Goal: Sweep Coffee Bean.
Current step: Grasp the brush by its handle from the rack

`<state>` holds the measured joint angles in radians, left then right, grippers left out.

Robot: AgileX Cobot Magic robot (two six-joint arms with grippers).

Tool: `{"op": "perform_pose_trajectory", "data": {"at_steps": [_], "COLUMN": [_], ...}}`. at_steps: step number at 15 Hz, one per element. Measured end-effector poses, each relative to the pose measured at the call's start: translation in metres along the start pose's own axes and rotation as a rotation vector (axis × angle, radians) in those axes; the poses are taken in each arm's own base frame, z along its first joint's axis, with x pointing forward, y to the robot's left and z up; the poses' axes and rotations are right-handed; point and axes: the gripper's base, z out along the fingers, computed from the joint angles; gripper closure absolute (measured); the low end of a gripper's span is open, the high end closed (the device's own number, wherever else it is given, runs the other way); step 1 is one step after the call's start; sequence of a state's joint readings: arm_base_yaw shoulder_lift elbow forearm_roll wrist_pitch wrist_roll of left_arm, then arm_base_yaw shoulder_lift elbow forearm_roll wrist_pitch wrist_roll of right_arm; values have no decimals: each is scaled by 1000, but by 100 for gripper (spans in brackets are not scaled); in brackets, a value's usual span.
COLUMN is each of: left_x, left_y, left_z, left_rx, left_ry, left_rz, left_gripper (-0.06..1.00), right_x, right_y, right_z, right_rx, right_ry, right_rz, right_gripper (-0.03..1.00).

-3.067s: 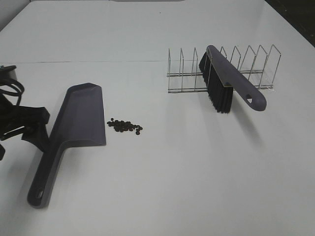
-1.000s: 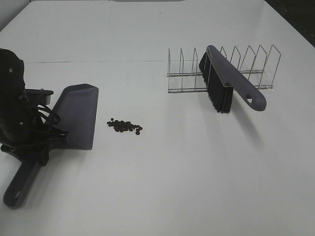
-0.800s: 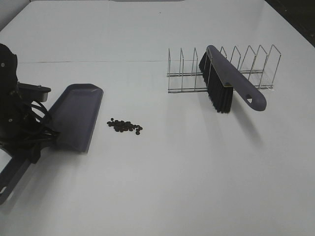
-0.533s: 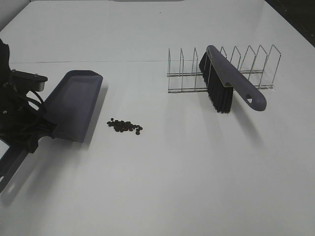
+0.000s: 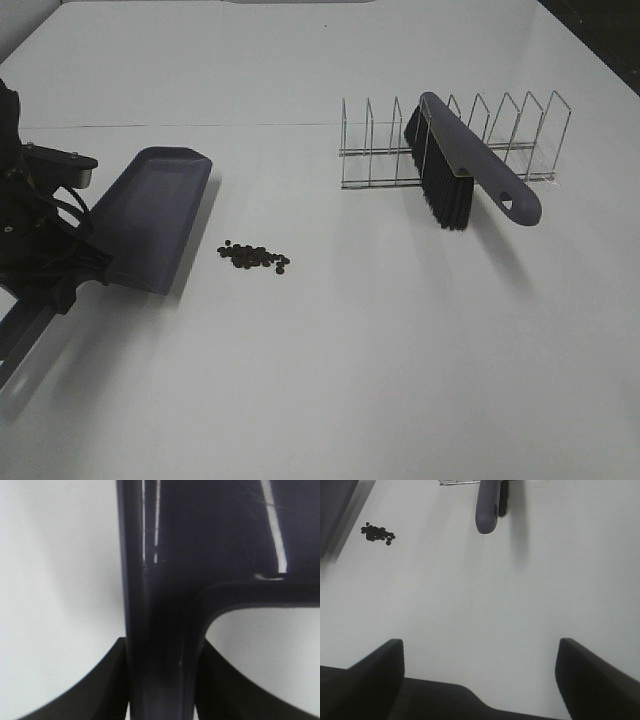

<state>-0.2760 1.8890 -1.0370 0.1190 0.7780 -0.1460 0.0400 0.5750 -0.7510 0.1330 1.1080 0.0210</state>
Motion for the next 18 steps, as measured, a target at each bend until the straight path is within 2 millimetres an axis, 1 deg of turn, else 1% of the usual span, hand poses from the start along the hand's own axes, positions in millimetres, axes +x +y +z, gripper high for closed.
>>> {"op": "perform_pose_trajectory", "data": {"at_steps": [2,3,5,6,7,9,11,12,14,17,18], "left_x": [1,1,1,1,1,1,1,1,1,1,1], "left_y": [0,0,0,0,-1,-2,-2,-2,-3,-3,-3], "left_z": [0,0,0,0,0,0,0,0,0,0,0], "left_rx": [-1,-1,0,2,6,18,24,24,30,32,32], "left_ry": [6,6,6,7,8,10,8,8,7,8,8], "left_rz": [0,0,-1,-4,-7,-19,-25,-26,-31,-33,-33], "left_gripper": [61,61,61,61,61,61,61,61,61,61,61], "right_x": [-21,-26,-47,-57,-74,-96,-116,-121,-139,-165,-177], "right_y": [1,2,3,3,3,4,3,3,2,0,-1], "right_z": [4,6,12,17,25,37,56,59,79,115,138], "right_rx": [3,3,6,8,10,12,15,15,17,21,15], "right_ry": [48,59,105,142,182,207,244,248,287,351,380], "right_rz": [3,4,7,9,11,14,19,19,23,29,37], "right_gripper": [20,20,20,20,20,20,20,20,20,20,20]}}
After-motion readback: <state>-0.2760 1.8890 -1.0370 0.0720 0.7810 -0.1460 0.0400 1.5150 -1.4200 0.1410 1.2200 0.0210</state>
